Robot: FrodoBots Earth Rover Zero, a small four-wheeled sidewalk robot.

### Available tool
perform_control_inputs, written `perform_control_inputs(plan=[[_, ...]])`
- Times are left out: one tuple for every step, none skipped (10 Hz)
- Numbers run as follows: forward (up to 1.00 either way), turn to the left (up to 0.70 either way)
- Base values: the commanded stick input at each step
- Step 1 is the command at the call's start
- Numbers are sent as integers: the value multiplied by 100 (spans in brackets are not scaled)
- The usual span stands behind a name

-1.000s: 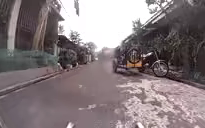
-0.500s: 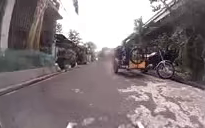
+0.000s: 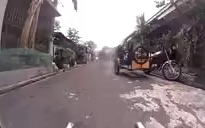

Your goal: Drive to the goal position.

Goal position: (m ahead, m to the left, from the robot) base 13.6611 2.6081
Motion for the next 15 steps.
perform_control_inputs(plan=[[70, 10], [70, 1], [70, 1], [70, 1], [70, 1], [70, 1], [70, 1], [70, 1], [70, 1], [70, 1], [70, 0], [70, 0], [70, 0], [70, 0], [70, 0]])
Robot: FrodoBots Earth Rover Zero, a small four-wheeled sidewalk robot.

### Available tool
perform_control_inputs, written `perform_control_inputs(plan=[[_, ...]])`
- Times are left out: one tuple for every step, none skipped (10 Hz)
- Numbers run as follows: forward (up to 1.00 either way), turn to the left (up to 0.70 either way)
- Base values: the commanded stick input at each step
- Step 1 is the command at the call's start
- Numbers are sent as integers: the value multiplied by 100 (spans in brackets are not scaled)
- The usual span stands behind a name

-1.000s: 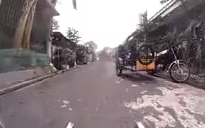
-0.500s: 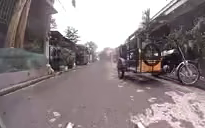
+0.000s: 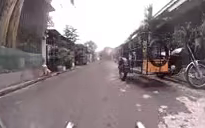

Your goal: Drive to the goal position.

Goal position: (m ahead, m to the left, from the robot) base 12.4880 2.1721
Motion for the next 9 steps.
perform_control_inputs(plan=[[70, 0], [70, 0], [70, 0], [70, 0], [70, 6], [70, 14], [70, 13], [70, 11], [70, 0]])
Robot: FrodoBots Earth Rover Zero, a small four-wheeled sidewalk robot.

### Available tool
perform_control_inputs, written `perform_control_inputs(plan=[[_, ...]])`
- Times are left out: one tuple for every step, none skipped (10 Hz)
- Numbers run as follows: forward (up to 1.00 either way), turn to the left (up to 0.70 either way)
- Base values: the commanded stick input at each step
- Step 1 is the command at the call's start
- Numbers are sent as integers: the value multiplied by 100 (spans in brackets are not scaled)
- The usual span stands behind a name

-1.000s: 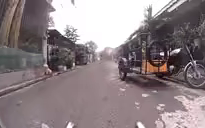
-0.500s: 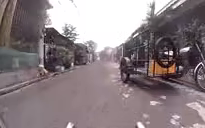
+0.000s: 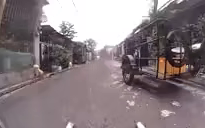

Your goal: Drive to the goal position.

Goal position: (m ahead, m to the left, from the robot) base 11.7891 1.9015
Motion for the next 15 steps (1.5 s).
perform_control_inputs(plan=[[70, 0], [70, 1], [70, 1], [70, 0], [70, 0], [70, 0], [70, 0], [70, 0], [70, 0], [70, 0], [70, 1], [70, 0], [70, 0], [70, 0], [70, 0]])
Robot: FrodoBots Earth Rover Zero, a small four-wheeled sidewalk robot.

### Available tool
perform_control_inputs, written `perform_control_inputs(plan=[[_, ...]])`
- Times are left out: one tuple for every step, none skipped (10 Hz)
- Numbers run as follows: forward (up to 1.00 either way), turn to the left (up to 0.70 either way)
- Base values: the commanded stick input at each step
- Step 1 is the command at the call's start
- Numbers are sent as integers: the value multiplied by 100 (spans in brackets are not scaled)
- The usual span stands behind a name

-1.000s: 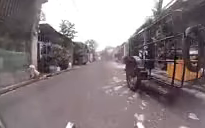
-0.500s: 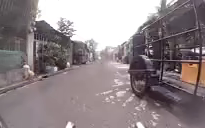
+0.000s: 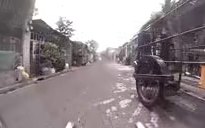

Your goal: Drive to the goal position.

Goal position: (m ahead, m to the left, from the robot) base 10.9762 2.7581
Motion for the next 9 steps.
perform_control_inputs(plan=[[70, 0], [70, 0], [70, 0], [70, 0], [70, 0], [70, 0], [70, -1], [70, -1], [70, -1]])
